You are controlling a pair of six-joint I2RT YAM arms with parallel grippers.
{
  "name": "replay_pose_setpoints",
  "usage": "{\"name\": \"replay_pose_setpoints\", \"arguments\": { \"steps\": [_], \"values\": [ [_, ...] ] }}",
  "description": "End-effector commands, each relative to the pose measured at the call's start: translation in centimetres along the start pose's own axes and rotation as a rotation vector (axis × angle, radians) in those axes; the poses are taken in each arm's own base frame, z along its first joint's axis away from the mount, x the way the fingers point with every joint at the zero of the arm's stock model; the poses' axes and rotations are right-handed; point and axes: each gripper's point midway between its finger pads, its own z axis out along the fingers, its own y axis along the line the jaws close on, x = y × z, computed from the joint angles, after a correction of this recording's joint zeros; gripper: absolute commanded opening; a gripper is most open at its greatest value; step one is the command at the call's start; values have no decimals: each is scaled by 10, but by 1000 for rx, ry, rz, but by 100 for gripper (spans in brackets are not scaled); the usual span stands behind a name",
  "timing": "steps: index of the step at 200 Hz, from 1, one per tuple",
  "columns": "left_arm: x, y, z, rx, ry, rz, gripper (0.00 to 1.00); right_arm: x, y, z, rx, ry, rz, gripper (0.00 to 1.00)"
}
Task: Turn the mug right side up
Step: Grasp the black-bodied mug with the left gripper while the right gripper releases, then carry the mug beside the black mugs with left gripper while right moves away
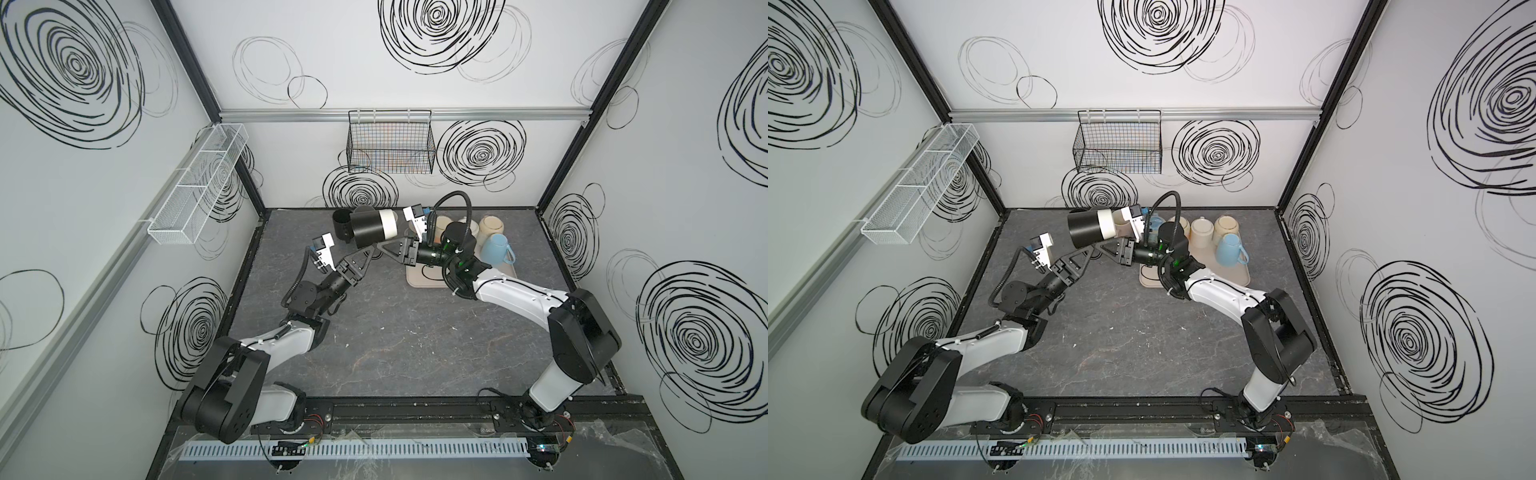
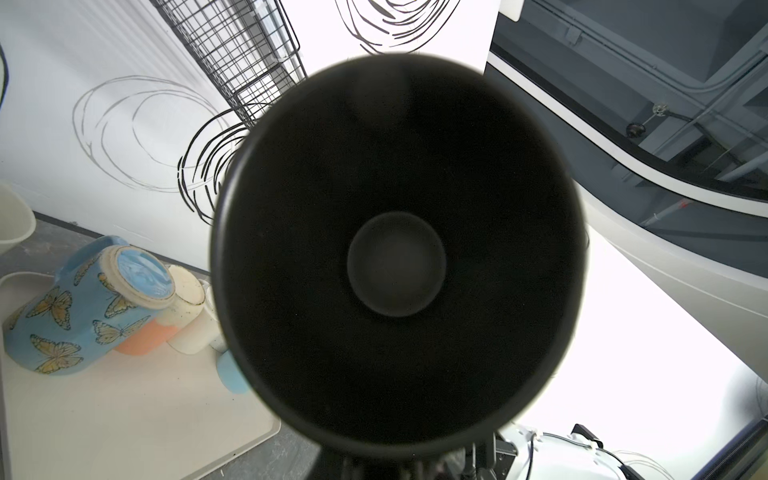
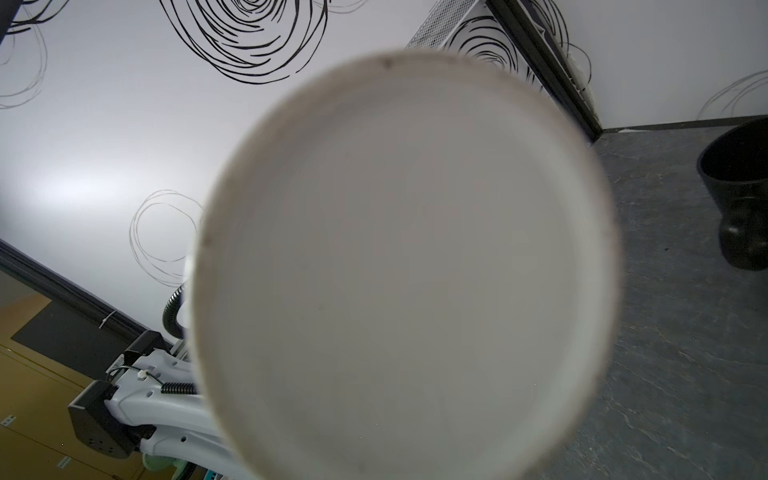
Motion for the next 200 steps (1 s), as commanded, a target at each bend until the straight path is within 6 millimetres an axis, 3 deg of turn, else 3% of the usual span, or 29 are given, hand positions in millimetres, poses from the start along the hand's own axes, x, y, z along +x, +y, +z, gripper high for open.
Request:
{"name": "replay_pose_setpoints", "arguments": {
  "steps": [1,22,57,111,165,200],
  "values": [
    [-19,-36,-2,109,-44,91,0,-19,10,-5,41,-26,-96,35],
    [-21,-28,-7,74,-46,87,0,-21,7,-11,72,-31,-121,44],
    [-25,-9,-15,-8,-43,93,0,-25,-2,-23,122,-42,-126,50],
    [-27,52,-38,-305,14,145,0,-35,-31,-52,255,-69,-117,52],
    [-59,90,-62,-575,46,218,0,-49,-64,-88,389,-106,-72,52],
    [-91,99,-66,-691,49,267,0,-57,-85,-115,494,-115,-57,52]
  ]
}}
